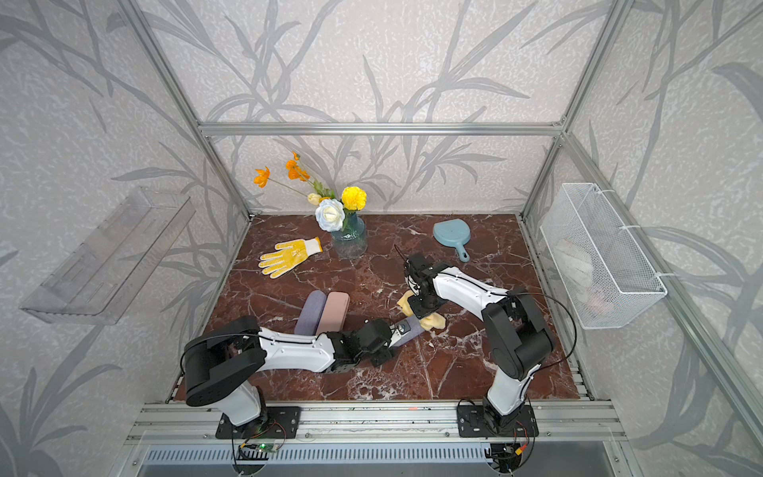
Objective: Wipe the eyeglass case
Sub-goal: Wipe the dirt from the eyeglass case.
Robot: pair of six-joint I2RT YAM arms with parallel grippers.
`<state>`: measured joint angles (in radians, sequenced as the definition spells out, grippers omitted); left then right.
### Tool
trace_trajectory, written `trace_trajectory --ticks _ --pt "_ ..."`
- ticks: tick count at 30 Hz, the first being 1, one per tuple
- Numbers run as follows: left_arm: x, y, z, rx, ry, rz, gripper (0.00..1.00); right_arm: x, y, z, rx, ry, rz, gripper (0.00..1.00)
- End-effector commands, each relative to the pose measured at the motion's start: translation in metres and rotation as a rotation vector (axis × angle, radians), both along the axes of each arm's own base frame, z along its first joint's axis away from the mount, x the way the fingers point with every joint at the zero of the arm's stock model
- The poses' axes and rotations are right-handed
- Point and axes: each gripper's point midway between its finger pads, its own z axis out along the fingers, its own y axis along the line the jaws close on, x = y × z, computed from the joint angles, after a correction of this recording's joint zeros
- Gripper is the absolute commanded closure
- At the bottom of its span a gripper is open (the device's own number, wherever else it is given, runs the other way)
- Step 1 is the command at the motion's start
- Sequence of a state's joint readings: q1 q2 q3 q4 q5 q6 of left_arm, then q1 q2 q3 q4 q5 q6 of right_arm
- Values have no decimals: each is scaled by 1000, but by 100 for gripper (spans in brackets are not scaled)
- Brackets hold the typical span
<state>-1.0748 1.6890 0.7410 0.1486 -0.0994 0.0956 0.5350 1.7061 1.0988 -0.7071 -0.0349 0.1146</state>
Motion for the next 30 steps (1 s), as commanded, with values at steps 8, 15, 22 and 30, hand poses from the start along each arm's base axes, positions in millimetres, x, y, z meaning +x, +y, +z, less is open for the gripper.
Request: trace_trajectory --ticks 8,15,22,30 --pt "-4 25 -36 73 265 156 100 -125 -6 0 154 375 -204 100" --pt "1 29 -38 72 302 197 100 -135 -5 51 250 343 -203 100" --pt "-7 24 -33 47 275 119 100 -37 -56 75 -90 -58 -189 100" --pt "-14 21 -32 70 217 61 100 50 -21 33 -222 -81 -10 100"
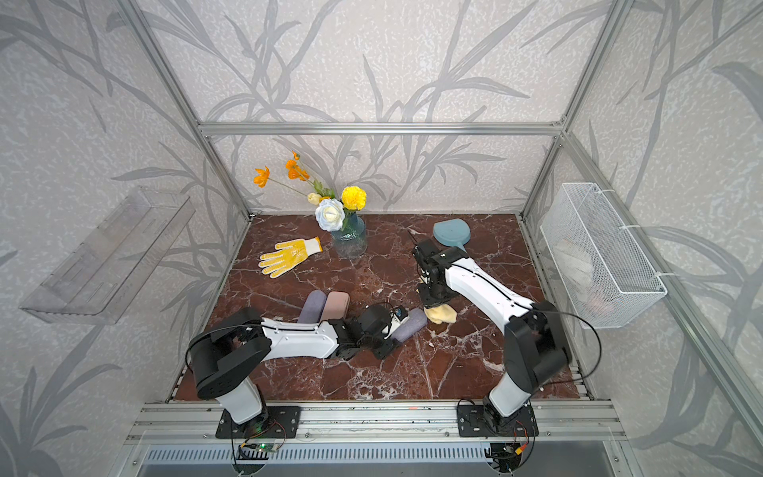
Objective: Wipe the eyeglass case
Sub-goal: Wipe the dirt from the eyeglass case.
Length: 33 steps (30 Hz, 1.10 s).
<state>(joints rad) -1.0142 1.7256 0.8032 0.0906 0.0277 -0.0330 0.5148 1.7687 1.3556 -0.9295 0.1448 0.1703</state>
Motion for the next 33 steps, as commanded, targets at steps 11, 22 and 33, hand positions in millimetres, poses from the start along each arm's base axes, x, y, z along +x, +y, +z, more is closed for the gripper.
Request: trace_trajectory --ticks 11,22,33 --pt "-11 31 -30 127 124 58 100 -73 23 -58 202 265 81 100" --pt "-6 32 -32 119 228 114 100 -137 34 -5 562 292 -85 100" --pt "-38 1 -2 -58 571 39 100 -44 -35 -12 216 -60 -420 100"
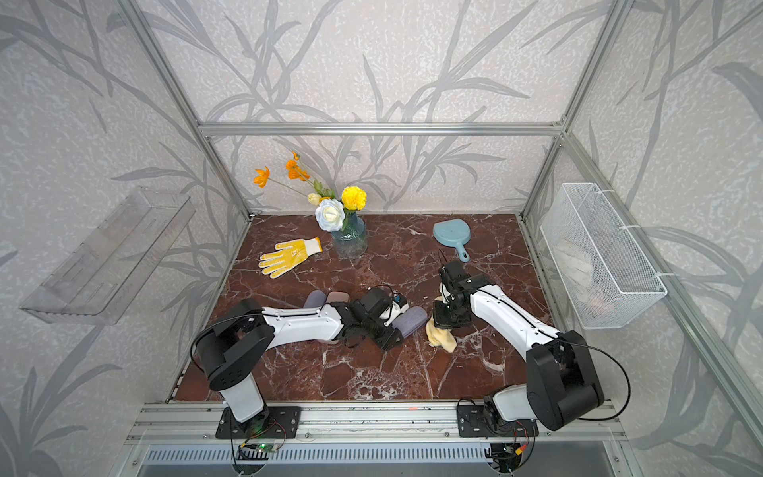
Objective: Wipe the eyeglass case
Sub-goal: Wipe the dirt from the eyeglass case.
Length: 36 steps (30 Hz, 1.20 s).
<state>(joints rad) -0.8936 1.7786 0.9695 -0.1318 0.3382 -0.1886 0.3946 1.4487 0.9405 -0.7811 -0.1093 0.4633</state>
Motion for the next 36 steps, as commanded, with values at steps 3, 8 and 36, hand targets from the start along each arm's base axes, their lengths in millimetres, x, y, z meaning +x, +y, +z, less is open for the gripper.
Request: trace_trajectory --ticks 3,8,36 --pt "-40 5 -3 -66 280 -39 100 31 16 12 -163 -183 16 100" --pt "-31 0 2 -172 353 15 100 -1 72 6 -86 -199 164 100" --pt "-20 17 1 -281 440 109 100 44 -15 -1 -371 -229 82 100"
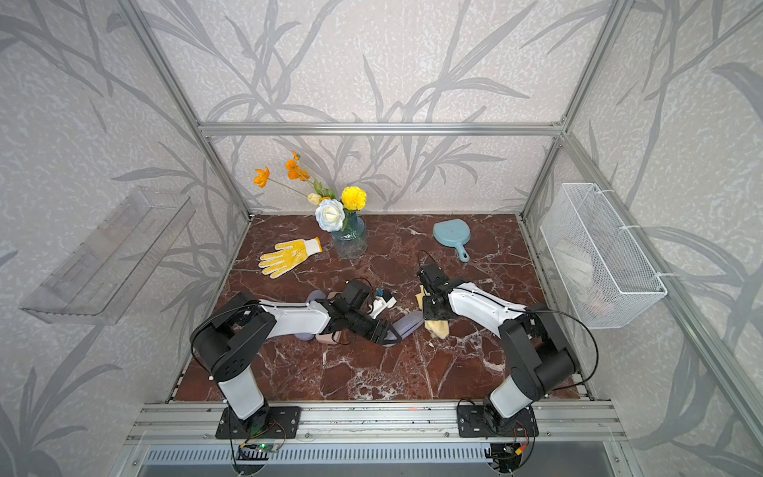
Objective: Wipe the eyeglass case
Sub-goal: Wipe the dirt from the eyeglass case.
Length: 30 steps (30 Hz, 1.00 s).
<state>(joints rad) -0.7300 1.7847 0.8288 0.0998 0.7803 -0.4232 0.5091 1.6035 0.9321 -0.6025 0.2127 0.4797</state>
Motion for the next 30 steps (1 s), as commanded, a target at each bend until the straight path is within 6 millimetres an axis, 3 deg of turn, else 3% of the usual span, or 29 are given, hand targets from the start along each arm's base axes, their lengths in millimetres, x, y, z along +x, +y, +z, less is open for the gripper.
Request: trace_trajectory --ticks 1,4,6,9,12,16,21,23,26,28,30 --pt "-11 9 -9 26 77 8 100 4 -2 42 -75 -97 79 100" --pt "-11 10 -10 24 84 15 100 -20 38 71 74 -139 203 100" --pt "-9 10 -9 14 87 16 100 -49 70 81 216 -127 277 100" --pt "-7 9 -9 4 92 22 100 -81 103 75 430 -45 266 100" --pt "-8 6 -4 -22 80 4 100 -85 115 58 555 -20 152 100" --pt "-9 7 -1 -29 74 -2 100 -65 96 22 515 7 33 100" --pt "-11 7 -3 -37 82 -6 100 -15 39 -3 299 24 -47 100" --pt "-12 5 -4 -40 90 -13 100 3 19 -4 185 8 -52 100" --pt "-11 5 -4 -37 91 -12 100 27 2 14 34 -33 -15 100" --pt "-12 6 -6 -29 93 -11 100 31 0 34 6 -82 8 100" --pt "-11 6 -6 -26 89 -7 100 23 10 55 33 -128 53 100"
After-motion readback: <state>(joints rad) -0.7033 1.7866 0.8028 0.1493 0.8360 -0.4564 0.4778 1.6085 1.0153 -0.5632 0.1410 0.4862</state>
